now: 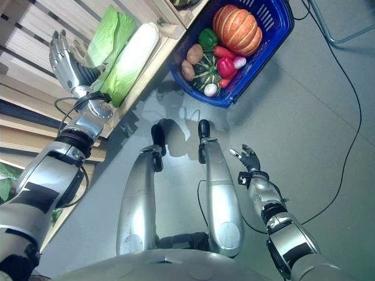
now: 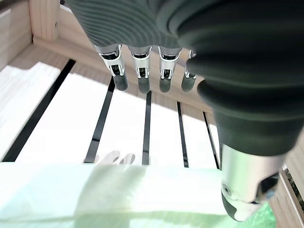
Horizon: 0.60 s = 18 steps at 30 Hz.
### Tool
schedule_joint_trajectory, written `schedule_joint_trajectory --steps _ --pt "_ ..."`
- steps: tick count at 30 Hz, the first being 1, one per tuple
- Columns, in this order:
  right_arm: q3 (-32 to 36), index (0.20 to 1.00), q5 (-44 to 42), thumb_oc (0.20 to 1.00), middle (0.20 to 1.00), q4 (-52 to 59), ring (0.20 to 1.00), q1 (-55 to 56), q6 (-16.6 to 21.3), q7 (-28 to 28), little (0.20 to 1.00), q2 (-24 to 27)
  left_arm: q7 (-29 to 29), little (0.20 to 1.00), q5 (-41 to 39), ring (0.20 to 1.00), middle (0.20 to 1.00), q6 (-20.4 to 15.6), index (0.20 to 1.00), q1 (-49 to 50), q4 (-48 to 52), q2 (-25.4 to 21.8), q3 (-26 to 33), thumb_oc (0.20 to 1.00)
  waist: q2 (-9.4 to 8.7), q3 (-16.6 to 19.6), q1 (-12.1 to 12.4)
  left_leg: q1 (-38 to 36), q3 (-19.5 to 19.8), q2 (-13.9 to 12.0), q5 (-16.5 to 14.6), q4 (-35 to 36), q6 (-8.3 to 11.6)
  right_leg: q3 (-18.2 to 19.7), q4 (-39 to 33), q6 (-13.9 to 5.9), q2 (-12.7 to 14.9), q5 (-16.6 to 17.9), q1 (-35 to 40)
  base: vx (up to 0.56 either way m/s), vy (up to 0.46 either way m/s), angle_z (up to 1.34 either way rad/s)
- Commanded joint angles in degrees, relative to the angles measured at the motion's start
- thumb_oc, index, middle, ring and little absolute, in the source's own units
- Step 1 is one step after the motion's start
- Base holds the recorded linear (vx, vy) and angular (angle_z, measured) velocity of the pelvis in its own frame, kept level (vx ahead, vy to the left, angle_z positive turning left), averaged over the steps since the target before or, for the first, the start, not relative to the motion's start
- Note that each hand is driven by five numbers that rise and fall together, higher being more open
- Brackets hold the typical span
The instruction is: Pick up fruits and vegetables into the basket
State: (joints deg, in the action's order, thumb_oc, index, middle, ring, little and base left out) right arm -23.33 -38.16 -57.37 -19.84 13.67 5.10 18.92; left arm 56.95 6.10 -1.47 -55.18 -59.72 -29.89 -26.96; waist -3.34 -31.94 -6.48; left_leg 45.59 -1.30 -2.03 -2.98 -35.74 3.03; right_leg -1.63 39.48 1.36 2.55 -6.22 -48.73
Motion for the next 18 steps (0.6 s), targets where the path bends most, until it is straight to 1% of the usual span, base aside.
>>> schedule_joint_trajectory --steps 1,2,5,6,8,10,11,12,14,17,18 --pt "-0.3 1.0 -0.8 1.0 1.0 2.7 1.0 3.8 1.2 0.2 1.0 1.4 2.6 1.0 -1.9 1.0 1.0 -5.6 1.0 0.3 1.5 -1.9 2.6 1.0 0.59 2.1 0.2 1.3 -4.4 3.0 -2.2 -1.6 -4.46 -1.4 -3.2 0.17 -2.5 1.5 3.2 0.03 -0.009 -0.02" --pt "-0.3 1.0 -1.0 1.0 1.0 3.0 1.0 4.0 1.2 0.1 1.0 1.5 3.3 1.0 -1.6 1.0 1.0 -7.3 1.0 0.4 1.9 -2.0 2.8 1.0 0.56 2.1 0.2 1.5 -4.3 3.1 -2.1 -1.6 -4.37 -1.4 -3.1 0.19 -2.6 1.6 3.1 0.05 -0.02 -0.02" --pt "0.1 1.0 -0.9 1.0 1.0 3.8 1.0 5.5 1.5 0.1 1.0 1.4 6.3 1.0 0.5 1.0 1.0 -10.6 1.0 1.9 5.3 -1.2 4.1 1.0 0.61 2.1 0.3 1.1 -4.4 3.4 -2.4 -1.6 -4.33 -1.5 -3.2 0.1 -2.6 1.5 3.5 0.05 -0.034 -0.01" --pt "0.3 1.0 -1.3 1.0 1.0 4.2 1.0 5.9 1.6 0.4 1.0 1.3 8.1 1.0 1.0 1.0 1.0 -13.1 1.0 2.6 6.5 -0.8 4.9 1.0 0.61 2.1 0.4 1.0 -4.4 3.4 -2.4 -1.6 -4.19 -1.4 -3.6 0.15 -2.6 1.5 3.9 0.03 -0.049 0.0" --pt "0.4 1.0 -1.5 1.0 1.0 4.3 1.0 6.1 1.6 0.5 1.0 1.3 8.8 1.0 2.6 1.0 1.0 -13.1 1.0 3.3 7.4 -0.5 5.2 1.0 0.68 2.1 0.5 1.1 -4.4 3.4 -2.5 -1.6 -4.16 -1.4 -3.7 0.18 -2.6 1.5 3.9 0.01 -0.035 -0.02" --pt "0.8 1.0 -1.0 1.0 1.0 5.3 1.0 6.3 1.1 1.1 1.0 1.0 10.1 1.0 3.8 1.0 1.0 -10.6 1.0 4.9 9.3 0.1 5.2 1.0 0.81 2.1 0.8 0.9 -4.2 3.5 -2.3 -1.2 -3.98 -1.5 -4.2 0.21 -2.6 1.7 4.3 0.01 -0.023 -0.01" --pt "1.0 1.0 -1.2 1.0 1.0 5.6 1.0 6.4 1.0 1.0 1.0 0.9 10.6 1.0 3.8 1.0 1.0 -7.7 1.0 5.9 9.3 0.3 5.2 1.0 0.89 2.1 1.0 0.7 -4.2 3.6 -2.3 -1.0 -3.9 -1.6 -4.2 0.15 -2.6 1.5 4.5 0.0 0.0 0.0" --pt "1.1 1.0 -1.2 1.0 1.0 5.6 1.0 6.4 1.0 1.0 1.0 0.9 10.6 1.0 3.7 1.0 1.0 -7.4 1.0 6.0 9.3 0.3 5.2 1.0 0.89 2.1 1.0 0.7 -4.2 3.6 -2.3 -1.0 -3.91 -1.6 -4.2 0.15 -2.6 1.5 4.4 0.0 0.0 0.0" --pt "0.9 1.0 -2.2 1.0 1.0 5.2 1.0 5.9 1.5 0.6 1.0 0.6 10.7 1.0 2.1 1.0 1.0 -5.1 1.0 5.3 6.5 -0.3 5.5 1.0 0.66 2.1 0.8 1.0 -4.5 3.3 -2.3 -1.2 -4.03 -1.7 -4.1 0.3 -2.6 1.3 4.2 0.0 -0.014 0.02" --pt "0.8 1.0 -2.4 1.0 1.0 5.3 1.0 6.0 1.6 0.5 1.0 0.6 10.3 1.0 1.9 1.0 1.0 -4.6 1.0 5.0 5.2 -0.8 5.6 1.0 0.55 2.1 0.7 1.2 -4.6 3.2 -2.5 -1.5 -3.99 -1.7 -3.9 0.31 -2.5 1.2 4.0 0.0 -0.011 0.04" --pt "0.3 1.0 -2.4 1.0 1.0 6.2 1.0 6.3 1.4 0.8 1.0 0.5 10.0 1.0 0.7 1.0 1.0 -2.4 1.0 4.1 3.2 -1.3 5.1 1.0 0.17 2.1 0.4 1.3 -4.9 2.9 -2.6 -1.6 -4.17 -1.6 -3.9 0.4 -2.6 1.2 3.9 0.0 -0.003 0.03"
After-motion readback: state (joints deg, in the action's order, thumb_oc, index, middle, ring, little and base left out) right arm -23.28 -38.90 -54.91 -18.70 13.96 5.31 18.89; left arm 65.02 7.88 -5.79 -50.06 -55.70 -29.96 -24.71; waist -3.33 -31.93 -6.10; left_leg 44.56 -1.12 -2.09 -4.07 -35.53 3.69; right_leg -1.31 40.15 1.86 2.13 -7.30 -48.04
